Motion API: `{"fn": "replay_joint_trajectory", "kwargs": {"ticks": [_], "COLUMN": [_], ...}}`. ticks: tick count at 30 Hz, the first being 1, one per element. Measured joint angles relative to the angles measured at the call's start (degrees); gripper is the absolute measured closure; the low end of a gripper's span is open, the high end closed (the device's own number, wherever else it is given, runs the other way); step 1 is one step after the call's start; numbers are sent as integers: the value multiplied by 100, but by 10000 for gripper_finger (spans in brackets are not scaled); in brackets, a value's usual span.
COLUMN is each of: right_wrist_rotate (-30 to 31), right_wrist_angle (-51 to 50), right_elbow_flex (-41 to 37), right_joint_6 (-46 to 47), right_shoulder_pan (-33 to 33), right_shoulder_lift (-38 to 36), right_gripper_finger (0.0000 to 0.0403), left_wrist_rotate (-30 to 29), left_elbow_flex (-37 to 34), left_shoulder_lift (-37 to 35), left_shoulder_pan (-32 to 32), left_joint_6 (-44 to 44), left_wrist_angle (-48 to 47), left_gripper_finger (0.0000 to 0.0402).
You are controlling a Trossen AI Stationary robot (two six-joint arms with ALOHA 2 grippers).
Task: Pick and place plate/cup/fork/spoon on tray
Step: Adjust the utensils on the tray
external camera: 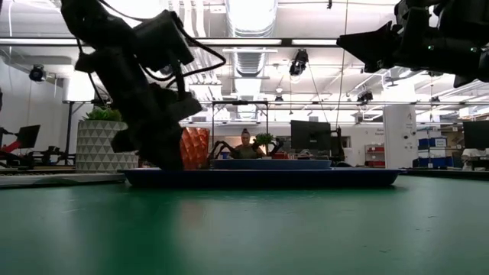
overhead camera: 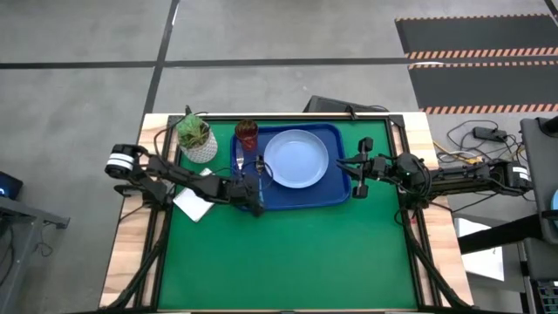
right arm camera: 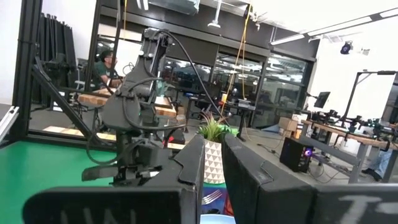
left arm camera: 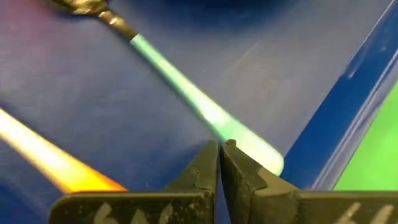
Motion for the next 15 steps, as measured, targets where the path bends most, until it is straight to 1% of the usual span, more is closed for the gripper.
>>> {"fn": "replay_joint_trajectory", "kwargs": {"ticks": [2, 4, 15], "right_wrist_rotate": [0, 0, 0], "right_wrist_angle": [15, 15, 6], "right_elbow_flex": [0, 0, 0], "right_joint_6": [19, 18, 26], "right_shoulder_pan": [0, 0, 0], "right_shoulder_lift": [0, 0, 2], "right_gripper_finger": [360, 360, 360], "left_wrist_rotate": [-2, -2, -219], "left_elbow_flex": [7, 20, 66], "left_shoulder_lift": [89, 127, 210], "left_shoulder_pan": [4, 4, 4], "left_joint_6": [22, 20, -147], "left_wrist_angle": [305, 387, 390], "left_gripper_finger": [402, 402, 402]}}
